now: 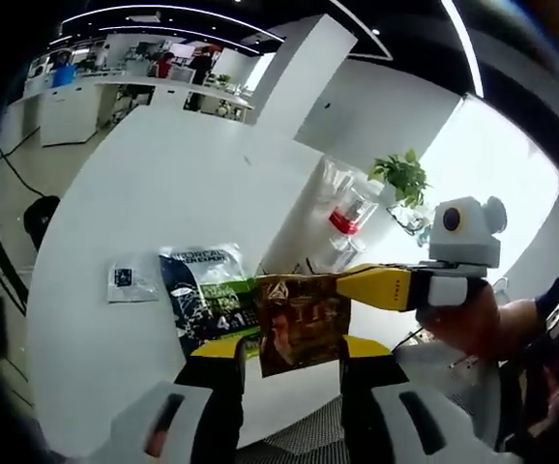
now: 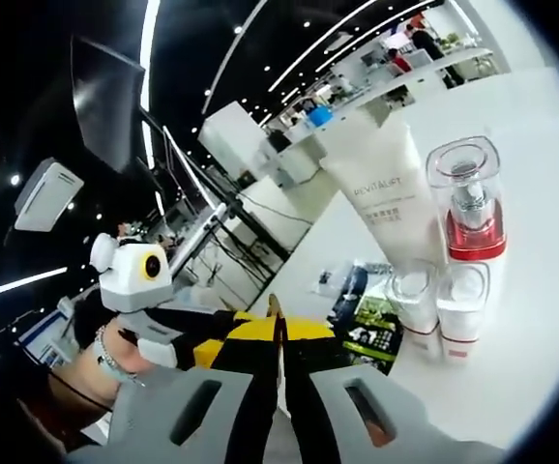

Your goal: Arrange the skincare products in the storage area until every visible bottle or jar stands upright without overlapping.

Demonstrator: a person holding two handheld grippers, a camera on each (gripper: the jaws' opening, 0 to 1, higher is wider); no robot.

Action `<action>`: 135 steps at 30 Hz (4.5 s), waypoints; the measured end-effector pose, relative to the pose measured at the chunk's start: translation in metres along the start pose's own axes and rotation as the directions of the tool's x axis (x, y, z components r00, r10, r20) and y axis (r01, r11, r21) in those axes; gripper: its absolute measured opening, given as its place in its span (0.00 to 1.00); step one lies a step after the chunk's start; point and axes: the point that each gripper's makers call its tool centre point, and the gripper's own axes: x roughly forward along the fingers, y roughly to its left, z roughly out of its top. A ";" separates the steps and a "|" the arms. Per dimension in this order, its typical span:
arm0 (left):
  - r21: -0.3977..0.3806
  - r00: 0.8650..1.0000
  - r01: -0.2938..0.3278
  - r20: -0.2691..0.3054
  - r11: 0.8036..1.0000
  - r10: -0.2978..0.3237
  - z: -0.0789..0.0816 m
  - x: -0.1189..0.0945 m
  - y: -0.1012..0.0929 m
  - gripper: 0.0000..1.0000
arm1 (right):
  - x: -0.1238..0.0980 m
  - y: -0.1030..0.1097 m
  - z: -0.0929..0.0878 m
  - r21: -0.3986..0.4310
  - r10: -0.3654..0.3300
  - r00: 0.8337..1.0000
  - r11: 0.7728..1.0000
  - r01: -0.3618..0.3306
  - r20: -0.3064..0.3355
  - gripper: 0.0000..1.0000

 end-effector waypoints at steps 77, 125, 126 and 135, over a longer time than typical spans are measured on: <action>0.059 0.988 -0.155 0.030 0.986 0.154 0.007 -0.013 0.020 0.01 | 0.004 -0.027 -0.017 -0.075 -0.146 0.987 0.987 0.141 -0.074 0.05; -0.157 0.953 -0.297 0.017 0.942 0.304 0.036 -0.012 0.098 0.01 | 0.008 -0.032 -0.034 -0.154 -0.190 0.970 0.974 0.166 -0.155 0.04; -0.152 0.952 -0.300 0.015 0.942 0.305 0.036 -0.012 0.097 0.01 | 0.008 -0.032 -0.033 -0.153 -0.191 0.970 0.974 0.168 -0.153 0.04; -0.146 0.945 -0.320 0.020 0.936 0.326 0.053 -0.011 0.104 0.01 | 0.007 -0.032 -0.035 -0.164 -0.194 0.968 0.972 0.168 -0.160 0.03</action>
